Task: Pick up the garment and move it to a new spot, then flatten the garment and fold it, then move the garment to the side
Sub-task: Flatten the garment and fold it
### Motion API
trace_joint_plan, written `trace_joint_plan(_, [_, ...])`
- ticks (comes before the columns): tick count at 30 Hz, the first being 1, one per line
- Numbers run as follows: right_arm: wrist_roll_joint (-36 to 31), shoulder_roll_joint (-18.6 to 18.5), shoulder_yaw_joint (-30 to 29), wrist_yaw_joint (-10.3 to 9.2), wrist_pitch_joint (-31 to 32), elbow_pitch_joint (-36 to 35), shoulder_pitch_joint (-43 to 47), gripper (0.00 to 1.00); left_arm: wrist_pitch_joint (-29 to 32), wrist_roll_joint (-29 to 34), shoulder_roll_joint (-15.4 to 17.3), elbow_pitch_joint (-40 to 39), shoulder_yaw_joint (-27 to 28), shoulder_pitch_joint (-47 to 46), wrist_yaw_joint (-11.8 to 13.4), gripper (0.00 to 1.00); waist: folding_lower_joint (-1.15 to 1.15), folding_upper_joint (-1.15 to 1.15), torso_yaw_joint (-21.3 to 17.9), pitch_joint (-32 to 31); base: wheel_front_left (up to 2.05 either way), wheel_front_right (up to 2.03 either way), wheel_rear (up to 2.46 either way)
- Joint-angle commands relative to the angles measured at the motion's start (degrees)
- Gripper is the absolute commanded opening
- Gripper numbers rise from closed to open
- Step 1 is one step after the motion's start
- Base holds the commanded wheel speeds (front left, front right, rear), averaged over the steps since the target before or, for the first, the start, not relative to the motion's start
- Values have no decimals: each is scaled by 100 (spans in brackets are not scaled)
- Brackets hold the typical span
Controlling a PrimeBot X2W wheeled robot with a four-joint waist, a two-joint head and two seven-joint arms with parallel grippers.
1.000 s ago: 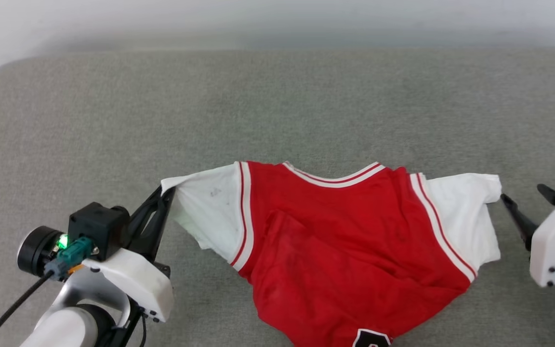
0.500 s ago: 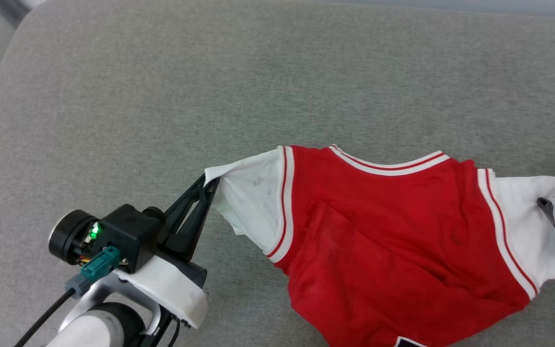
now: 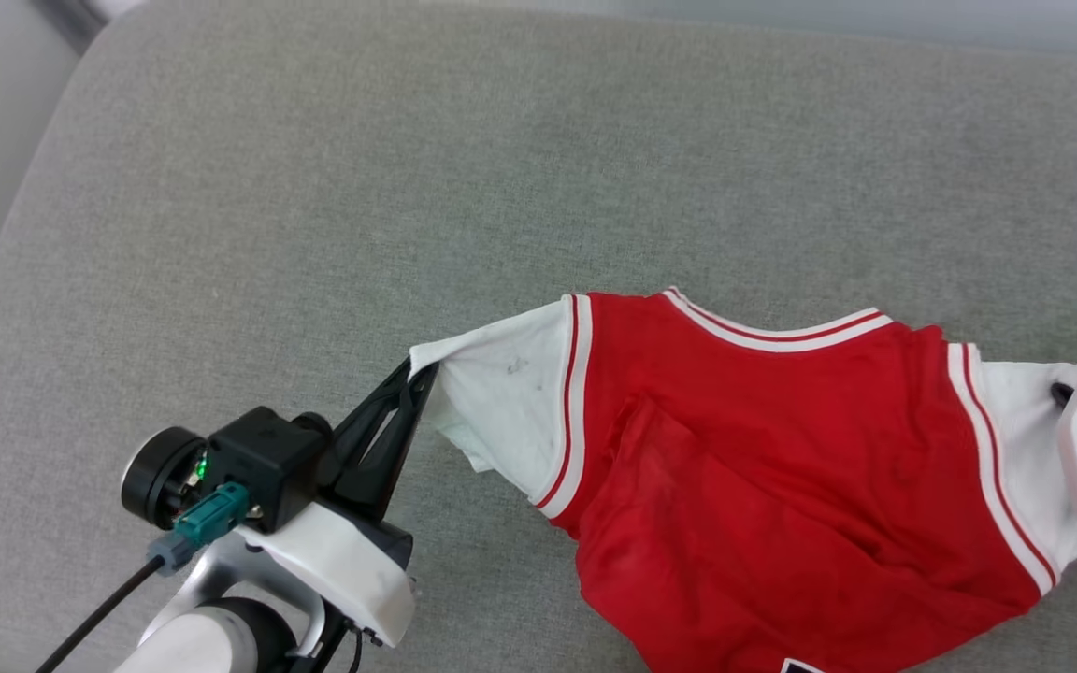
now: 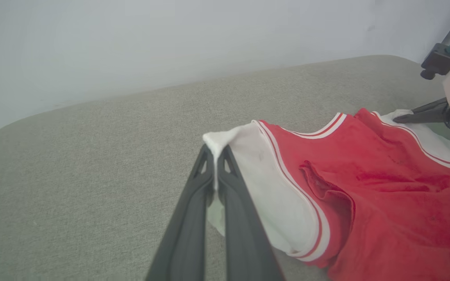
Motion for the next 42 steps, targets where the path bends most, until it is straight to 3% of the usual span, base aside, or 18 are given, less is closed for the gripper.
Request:
trace_joint_plan(1, [36,7,91,13,-49,192,175,0,-45,-37,10,14,35,66,22,0,0,0,-88,-168,0,0,0])
trace_joint_plan(9, [318,-283,-131,6,-702,-206,29,0,-185,-149,272,42,391,384,235,0,0,0,-480,-931,0,0,0])
trace_joint_plan(14, [141,-521,-179,6,-984,-727,-54,0,-260,-218,583,-74,807,554,407,0,0,0,-775,-1355,0,0,0])
trace_joint_plan(22, [287,-475,-761,6,-1246,-1733,-258,0,-461,-258,1065,-490,1663,445,654,0,0,0,-1116,-1704,0,0,0])
trace_joint_plan(25, [-46,-584,-936,5,-1401,-2116,-394,0,-495,-278,1209,-667,1920,323,688,0,0,0,-1194,-1792,0,0,0])
trace_joint_plan(35, [-362,-167,-1379,5,-1469,-2973,-552,0,-555,-342,1495,-1028,2808,-45,1009,0,0,0,-1346,-1947,0,0,0])
trace_joint_plan(42, [-435,-24,-1573,4,-1342,-3251,-574,0,-418,-471,1744,-1032,3030,-225,884,0,0,0,-1386,-1801,0,0,0])
